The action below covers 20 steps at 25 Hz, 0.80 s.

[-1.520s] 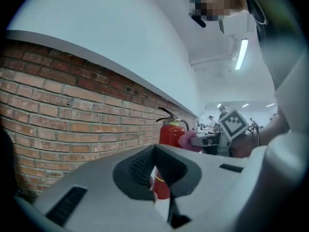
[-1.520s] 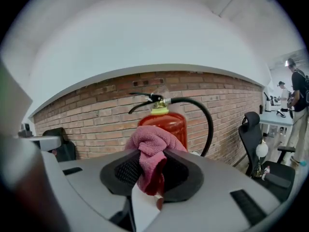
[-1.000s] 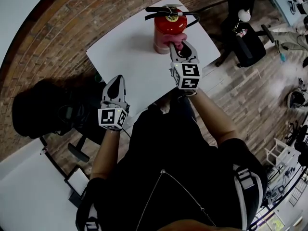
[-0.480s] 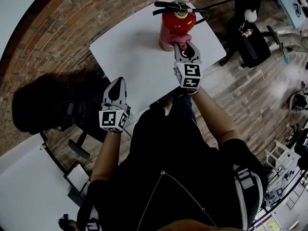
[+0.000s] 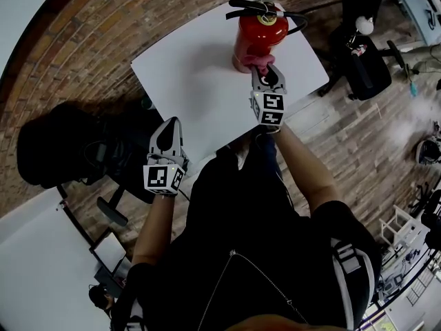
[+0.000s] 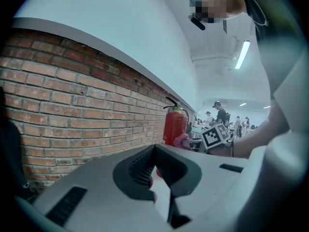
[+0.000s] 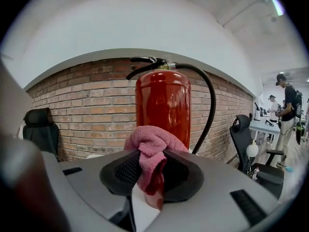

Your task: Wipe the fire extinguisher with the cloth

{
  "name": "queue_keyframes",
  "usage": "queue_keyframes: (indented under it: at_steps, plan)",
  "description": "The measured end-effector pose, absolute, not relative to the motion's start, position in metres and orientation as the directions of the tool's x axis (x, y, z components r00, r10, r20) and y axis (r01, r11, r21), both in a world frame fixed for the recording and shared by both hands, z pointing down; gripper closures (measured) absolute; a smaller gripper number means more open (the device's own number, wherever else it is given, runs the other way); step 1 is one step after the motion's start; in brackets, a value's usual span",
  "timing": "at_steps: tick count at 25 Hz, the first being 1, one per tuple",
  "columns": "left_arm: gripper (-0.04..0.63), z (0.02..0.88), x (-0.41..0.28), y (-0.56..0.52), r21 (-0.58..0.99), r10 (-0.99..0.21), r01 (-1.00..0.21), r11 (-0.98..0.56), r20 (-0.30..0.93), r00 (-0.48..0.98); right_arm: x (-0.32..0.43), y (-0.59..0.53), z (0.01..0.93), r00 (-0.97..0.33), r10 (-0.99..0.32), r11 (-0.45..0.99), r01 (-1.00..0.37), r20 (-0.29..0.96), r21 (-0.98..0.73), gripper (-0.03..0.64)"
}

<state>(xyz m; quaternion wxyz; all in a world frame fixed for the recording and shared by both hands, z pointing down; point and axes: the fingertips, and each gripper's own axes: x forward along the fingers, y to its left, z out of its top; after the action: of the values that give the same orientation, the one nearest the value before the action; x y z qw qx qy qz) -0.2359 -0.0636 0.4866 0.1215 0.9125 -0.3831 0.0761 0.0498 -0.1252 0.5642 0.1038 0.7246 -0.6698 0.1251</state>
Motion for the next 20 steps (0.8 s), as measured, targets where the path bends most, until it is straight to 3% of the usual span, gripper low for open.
queue_keyframes:
  at_steps: [20]
  plan:
    - [0.577, 0.513, -0.262, -0.04, 0.171, -0.696, -0.75, -0.639, 0.287, 0.658, 0.052, -0.127, 0.678, 0.086, -0.891, -0.111, -0.993, 0.446, -0.03, 0.502]
